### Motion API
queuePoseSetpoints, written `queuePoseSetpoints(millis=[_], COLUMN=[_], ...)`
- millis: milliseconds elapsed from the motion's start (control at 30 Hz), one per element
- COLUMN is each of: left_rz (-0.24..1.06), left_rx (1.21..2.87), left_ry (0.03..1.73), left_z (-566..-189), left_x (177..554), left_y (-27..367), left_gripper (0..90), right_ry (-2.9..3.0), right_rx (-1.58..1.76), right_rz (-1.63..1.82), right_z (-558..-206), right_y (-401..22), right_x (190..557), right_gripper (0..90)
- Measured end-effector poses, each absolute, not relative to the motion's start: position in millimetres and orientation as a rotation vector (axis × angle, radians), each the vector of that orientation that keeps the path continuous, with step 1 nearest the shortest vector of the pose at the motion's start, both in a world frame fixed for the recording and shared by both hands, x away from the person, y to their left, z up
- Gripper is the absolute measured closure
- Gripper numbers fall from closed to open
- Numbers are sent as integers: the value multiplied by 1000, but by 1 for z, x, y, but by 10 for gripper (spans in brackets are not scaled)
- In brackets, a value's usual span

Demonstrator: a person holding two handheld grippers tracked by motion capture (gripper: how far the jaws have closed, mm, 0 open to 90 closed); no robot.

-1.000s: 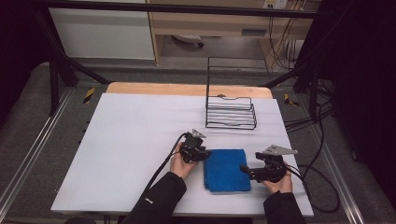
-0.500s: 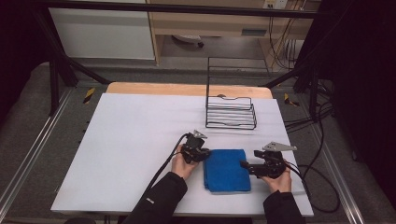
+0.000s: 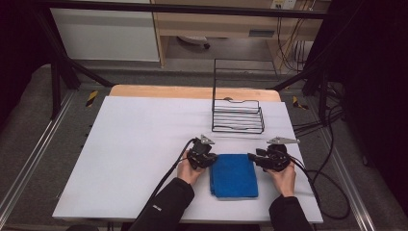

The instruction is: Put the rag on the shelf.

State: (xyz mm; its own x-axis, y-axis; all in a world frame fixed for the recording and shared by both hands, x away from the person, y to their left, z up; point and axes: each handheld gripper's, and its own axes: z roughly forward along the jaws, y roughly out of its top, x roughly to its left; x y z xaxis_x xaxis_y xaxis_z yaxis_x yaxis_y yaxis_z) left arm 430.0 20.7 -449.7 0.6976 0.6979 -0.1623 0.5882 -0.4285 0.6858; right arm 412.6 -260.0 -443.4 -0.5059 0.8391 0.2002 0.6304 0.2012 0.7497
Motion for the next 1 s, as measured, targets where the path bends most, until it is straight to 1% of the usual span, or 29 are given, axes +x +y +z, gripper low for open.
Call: queuePoseSetpoints(millis=[100,300,633,767,1000], left_rz=[191,192,174,155,130], left_rx=[2153,2149,2134,2116,2080], left_ry=[976,973,976,980,975], left_z=[-450,-451,-451,-452,-448], left_x=[430,429,431,431,429], left_y=[21,21,23,25,32], left_gripper=[826,826,832,842,848], right_ry=[2257,2298,2330,2321,2303], right_rx=[1402,1397,1450,1467,1441], right_rz=[1175,1141,1177,1188,1222], right_z=[-447,-453,-453,-451,-441], right_y=[-258,-254,-252,-252,-252], right_x=[414,415,416,415,410], right_gripper=[581,640,820,847,854])
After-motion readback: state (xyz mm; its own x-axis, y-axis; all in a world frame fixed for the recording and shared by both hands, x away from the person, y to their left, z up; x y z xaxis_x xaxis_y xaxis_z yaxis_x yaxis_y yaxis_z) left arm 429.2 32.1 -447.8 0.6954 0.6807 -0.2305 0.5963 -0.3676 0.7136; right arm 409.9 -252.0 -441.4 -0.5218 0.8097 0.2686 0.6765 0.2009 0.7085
